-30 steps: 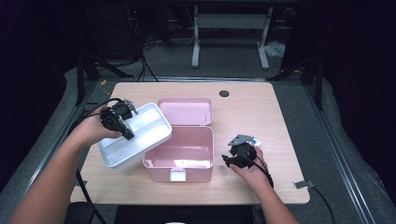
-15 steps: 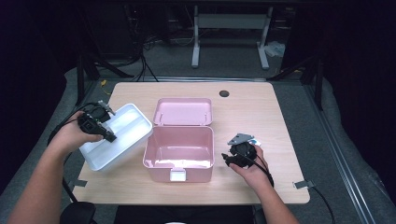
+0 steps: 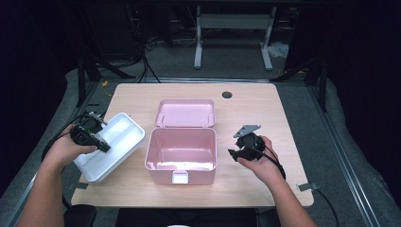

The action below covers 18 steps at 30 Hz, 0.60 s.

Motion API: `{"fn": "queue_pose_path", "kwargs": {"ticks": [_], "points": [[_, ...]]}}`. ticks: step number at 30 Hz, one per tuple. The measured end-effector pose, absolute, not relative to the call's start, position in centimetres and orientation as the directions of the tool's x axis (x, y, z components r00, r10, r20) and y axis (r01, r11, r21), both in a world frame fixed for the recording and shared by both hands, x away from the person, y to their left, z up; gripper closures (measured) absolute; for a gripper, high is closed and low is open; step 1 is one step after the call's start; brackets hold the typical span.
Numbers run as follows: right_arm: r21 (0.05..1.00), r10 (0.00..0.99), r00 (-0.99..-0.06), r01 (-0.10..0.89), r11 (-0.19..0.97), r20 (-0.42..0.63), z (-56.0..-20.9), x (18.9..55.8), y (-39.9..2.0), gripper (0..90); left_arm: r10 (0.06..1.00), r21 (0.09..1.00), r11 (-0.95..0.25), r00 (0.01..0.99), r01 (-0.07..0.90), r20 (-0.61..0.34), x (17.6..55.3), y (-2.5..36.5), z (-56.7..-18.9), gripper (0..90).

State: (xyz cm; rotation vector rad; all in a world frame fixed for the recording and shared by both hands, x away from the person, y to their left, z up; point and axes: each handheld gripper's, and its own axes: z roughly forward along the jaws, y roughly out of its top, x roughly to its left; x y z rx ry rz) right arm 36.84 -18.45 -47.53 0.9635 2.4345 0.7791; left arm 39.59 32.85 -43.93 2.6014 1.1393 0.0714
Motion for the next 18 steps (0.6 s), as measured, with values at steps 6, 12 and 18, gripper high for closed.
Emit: {"fn": "queue_pose_path", "kwargs": {"ticks": [6,12,18], "points": [[0.546,0.705,-0.694,0.538,0.642,-0.146,-46.1,38.6,-19.9,35.7,0.743,0.259,-0.629,0.665,0.733,-0.079,39.6,32.9,-46.2,89.5],[0.449,0.714,-0.685,0.597,0.665,-0.146,-45.2,40.3,-21.5,32.4,0.746,0.247,-0.621,0.658,0.744,-0.103,39.6,33.0,-47.9,89.5],[0.374,0.739,-0.665,0.661,0.651,-0.110,-45.1,41.5,-22.9,30.7,0.756,0.233,-0.612,0.646,0.755,-0.105,39.4,33.1,-49.2,89.5]]}}
